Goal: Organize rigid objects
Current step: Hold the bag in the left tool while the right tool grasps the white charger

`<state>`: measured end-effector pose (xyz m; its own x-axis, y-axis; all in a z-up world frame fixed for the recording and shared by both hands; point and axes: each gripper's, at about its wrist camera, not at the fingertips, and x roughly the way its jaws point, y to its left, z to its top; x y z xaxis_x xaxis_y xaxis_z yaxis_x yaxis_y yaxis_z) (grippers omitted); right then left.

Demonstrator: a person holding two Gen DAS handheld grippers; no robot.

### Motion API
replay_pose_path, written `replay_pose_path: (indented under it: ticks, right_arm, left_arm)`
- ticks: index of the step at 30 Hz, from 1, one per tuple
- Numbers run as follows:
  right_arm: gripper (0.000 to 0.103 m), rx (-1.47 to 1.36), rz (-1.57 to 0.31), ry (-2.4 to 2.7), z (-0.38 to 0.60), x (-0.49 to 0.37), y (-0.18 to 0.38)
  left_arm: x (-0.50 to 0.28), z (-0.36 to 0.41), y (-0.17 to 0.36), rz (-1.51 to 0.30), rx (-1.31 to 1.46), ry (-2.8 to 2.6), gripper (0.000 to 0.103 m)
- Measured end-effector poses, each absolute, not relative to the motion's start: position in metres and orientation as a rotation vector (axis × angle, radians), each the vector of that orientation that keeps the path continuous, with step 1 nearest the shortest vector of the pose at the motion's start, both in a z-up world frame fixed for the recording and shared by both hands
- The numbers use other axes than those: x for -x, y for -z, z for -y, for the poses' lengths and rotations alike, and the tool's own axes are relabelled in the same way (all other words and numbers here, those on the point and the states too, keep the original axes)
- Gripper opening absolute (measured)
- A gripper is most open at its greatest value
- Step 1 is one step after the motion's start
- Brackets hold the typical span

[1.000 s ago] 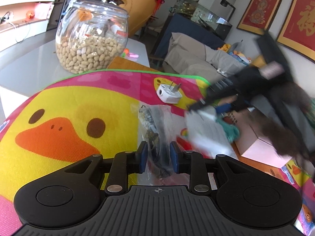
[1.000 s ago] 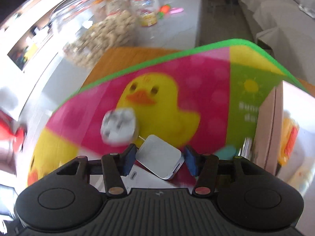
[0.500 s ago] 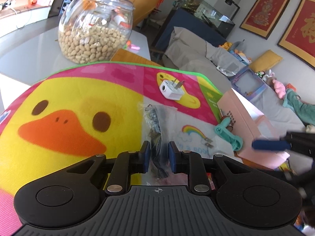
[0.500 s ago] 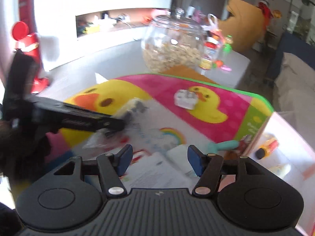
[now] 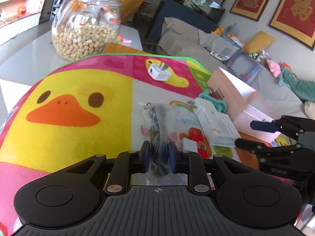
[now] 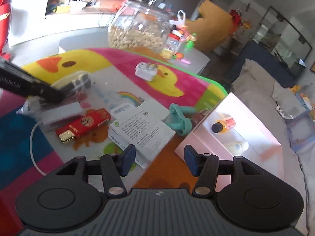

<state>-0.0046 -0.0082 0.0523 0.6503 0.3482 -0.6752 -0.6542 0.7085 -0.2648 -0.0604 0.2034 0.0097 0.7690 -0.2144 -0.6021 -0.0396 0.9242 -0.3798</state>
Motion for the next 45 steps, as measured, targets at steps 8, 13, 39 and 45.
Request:
replay_pose_path:
  ticks: [8,13,39,45]
  right_arm:
    - [0.044,0.215,-0.785,-0.811,-0.008,0.006,-0.051]
    - [0.033,0.222,-0.815,-0.815,-0.017,0.002,-0.044]
    - [0.039,0.206,-0.816,-0.864,-0.034,0.019,-0.039]
    - [0.021,0.348,-0.808,-0.794,0.009,0.042,-0.038]
  left_arm:
    - [0.062,-0.202,-0.011,-0.693,0.401,0.064,0.023]
    - [0.068,-0.199,-0.015,-0.712,0.361,0.067,0.023]
    - [0.081,-0.199,-0.027,-0.72,0.32,0.051,0.024]
    - [0.042,-0.185,-0.024,-0.725,0.255,0.037,0.03]
